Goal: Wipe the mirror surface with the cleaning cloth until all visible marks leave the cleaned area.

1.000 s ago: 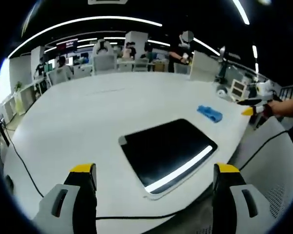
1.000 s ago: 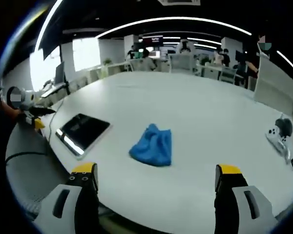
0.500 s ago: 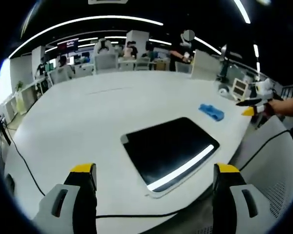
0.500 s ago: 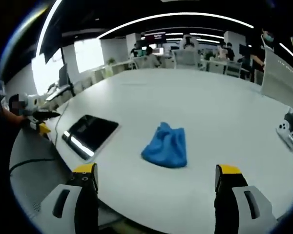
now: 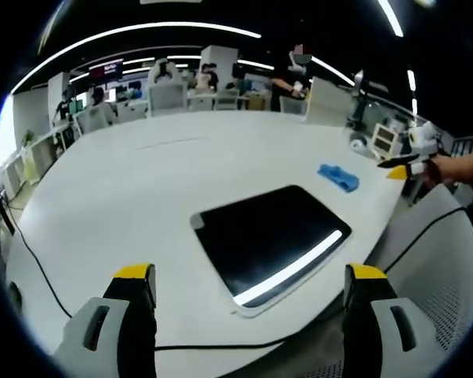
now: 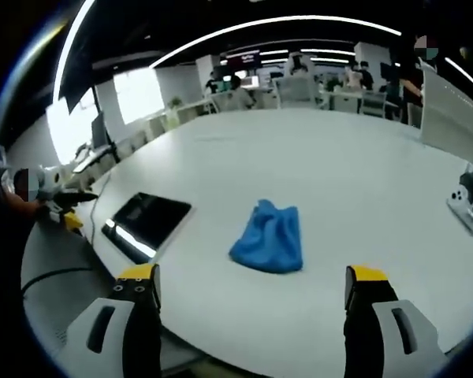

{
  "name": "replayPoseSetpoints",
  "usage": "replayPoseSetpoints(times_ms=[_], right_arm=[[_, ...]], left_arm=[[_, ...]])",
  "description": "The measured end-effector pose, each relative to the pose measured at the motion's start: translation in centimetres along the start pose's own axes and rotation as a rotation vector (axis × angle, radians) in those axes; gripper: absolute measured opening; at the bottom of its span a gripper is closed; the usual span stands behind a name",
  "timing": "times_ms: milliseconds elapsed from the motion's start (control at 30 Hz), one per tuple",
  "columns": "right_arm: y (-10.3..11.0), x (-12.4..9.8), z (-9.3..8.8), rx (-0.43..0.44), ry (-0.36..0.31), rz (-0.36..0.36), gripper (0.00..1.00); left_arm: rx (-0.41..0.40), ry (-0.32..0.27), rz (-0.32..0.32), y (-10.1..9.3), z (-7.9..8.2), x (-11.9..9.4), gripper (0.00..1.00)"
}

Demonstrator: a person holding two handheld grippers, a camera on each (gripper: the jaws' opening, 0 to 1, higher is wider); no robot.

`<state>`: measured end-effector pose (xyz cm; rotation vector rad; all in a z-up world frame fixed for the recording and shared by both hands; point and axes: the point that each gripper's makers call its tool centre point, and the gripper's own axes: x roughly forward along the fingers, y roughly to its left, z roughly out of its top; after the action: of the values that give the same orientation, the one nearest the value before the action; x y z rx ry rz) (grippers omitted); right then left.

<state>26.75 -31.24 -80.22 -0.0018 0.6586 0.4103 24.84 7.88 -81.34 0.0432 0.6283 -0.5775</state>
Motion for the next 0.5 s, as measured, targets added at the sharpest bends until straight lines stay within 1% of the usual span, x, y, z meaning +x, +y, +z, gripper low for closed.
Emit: replayPoseSetpoints(times_ms=[67, 133, 167, 233, 300, 433, 500], right_arm=[[0.0, 0.1, 0.2, 0.003, -0.008, 0.004, 0.99], [-0.1, 0.2, 0.0, 0.002, 0.006, 0.006, 1.0], [-0.1, 0.3, 0.4, -0.011, -0.016, 0.011, 1.0], [-0.1, 0.3, 0.7, -0.014, -0.022, 0.012, 1.0], [-0.2, 0.2, 1.1, -0.043, -0.032, 0.014, 1.0], [-0.3, 0.6, 1.2, -0.06, -0.025, 0.012, 1.0], [-0.2, 1.1, 1.2, -0.063, -0.009, 0.026, 0.97]], left_arm=[[-0.001, 0.002, 0.001, 0.0, -0.1, 0.0, 1.0], [-0.005, 0.004, 0.002, 0.0, -0.1, 0.0, 1.0], [-0.008, 0.004, 0.0, 0.0, -0.1, 0.0, 1.0], [-0.008, 0.008, -0.003, 0.0, -0.2, 0.0, 1.0], [-0.01, 0.01, -0.005, 0.0, -0.3, 0.1, 1.0], [-0.012, 0.013, -0.006, 0.0, -0.3, 0.1, 1.0], [-0.013, 0.015, -0.006, -0.1, -0.3, 0.1, 1.0]])
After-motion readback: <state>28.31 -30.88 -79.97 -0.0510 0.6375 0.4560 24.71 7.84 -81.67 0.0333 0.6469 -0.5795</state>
